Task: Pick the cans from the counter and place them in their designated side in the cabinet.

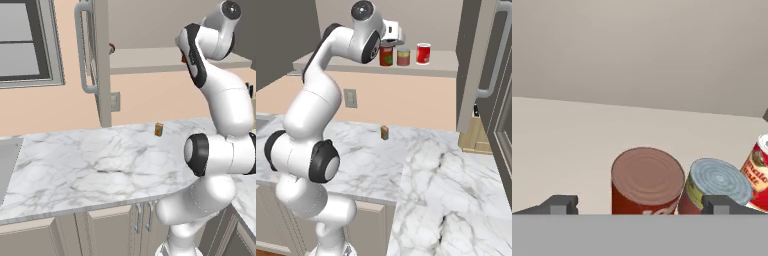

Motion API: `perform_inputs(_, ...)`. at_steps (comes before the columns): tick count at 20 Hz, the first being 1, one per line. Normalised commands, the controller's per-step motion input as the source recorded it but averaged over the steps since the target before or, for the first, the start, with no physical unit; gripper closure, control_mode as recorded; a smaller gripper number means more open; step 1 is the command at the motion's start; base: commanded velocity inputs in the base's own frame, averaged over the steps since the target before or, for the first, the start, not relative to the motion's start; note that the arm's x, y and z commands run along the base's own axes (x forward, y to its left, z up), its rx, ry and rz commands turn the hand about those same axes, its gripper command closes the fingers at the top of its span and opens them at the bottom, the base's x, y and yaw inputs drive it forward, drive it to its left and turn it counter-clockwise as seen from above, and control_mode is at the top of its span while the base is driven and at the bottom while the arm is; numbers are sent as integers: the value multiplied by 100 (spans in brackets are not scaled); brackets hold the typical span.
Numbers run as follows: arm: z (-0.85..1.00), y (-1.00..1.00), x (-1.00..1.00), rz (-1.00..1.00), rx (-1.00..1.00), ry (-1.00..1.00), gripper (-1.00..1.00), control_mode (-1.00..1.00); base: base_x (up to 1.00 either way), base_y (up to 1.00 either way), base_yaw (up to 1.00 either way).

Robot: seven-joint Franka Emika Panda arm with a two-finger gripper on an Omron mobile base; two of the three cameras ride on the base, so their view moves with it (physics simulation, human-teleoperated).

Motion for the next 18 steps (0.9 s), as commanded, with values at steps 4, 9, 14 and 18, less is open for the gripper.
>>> perform_inputs(4, -2, -5, -63, 3, 0, -12, -100, -100, 0, 0, 0)
perform_inputs(9, 0, 0, -68, 3, 0, -10, -100, -100, 0, 0, 0)
perform_inputs(14, -1, 0, -75, 2, 0, -7, -100, -100, 0, 0, 0)
perform_inputs(18, -1, 5, -77, 1, 0, -5, -100, -100, 0, 0, 0)
